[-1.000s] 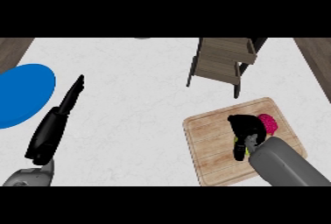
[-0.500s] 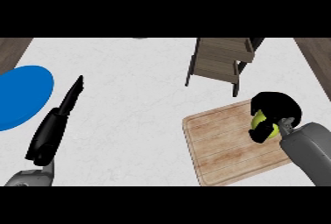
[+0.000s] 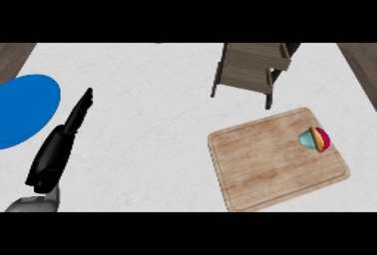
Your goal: Pick the pear from the cutting board and place it in the tiered basket
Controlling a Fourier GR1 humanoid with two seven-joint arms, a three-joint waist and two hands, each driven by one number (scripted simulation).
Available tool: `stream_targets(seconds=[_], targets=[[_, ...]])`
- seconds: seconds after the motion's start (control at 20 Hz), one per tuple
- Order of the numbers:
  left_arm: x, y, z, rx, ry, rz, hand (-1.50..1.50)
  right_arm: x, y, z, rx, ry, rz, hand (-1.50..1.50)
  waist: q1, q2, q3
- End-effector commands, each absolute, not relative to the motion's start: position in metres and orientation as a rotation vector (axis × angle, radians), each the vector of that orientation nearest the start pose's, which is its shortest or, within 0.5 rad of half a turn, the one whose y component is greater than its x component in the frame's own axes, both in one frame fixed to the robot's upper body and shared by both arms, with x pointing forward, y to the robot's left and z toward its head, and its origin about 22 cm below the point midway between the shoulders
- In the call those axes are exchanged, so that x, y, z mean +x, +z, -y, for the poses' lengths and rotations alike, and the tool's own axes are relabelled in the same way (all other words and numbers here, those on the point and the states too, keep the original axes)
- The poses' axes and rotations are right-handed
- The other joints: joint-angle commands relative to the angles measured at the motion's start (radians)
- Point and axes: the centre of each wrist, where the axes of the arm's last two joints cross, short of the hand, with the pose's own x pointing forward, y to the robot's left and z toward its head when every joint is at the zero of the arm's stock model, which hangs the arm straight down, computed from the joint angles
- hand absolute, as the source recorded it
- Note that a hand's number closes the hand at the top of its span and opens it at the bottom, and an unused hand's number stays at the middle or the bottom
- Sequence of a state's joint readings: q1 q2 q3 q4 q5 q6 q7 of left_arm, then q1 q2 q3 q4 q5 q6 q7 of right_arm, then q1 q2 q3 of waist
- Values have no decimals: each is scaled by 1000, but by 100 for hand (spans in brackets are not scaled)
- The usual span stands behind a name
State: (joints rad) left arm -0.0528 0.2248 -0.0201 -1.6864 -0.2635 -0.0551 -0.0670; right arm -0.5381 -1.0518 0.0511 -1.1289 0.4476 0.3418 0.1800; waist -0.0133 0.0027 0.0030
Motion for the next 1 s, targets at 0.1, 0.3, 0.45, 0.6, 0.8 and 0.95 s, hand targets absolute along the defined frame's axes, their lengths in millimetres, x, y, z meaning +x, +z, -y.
stream_targets(seconds=[0.1, 0.3, 0.45, 0.6, 0.8, 0.95], targets=[[255, 47, -269, 318, -482, 1761, 0, 292, 303, 513, -1095, 767, 1246, 150, 13, 1, -2], [253, 56, -255, 299, -509, 1771, 0, 285, 342, 524, -947, 660, 1411, 150, 34, 1, -2], [271, 52, -255, 307, -504, 1762, 0, 283, 366, 515, -1005, 761, 1462, 150, 27, 4, -3], [264, 60, -265, 274, -535, 1773, 0, 276, 407, 508, -988, 732, 1521, 150, 51, 5, -4], [268, 58, -262, 280, -536, 1773, 0, 291, 431, 480, -933, 704, 1625, 150, 60, 6, -5], [261, 57, -255, 280, -514, 1770, 0, 300, 449, 456, -940, 692, 1644, 150, 55, 3, -5]])
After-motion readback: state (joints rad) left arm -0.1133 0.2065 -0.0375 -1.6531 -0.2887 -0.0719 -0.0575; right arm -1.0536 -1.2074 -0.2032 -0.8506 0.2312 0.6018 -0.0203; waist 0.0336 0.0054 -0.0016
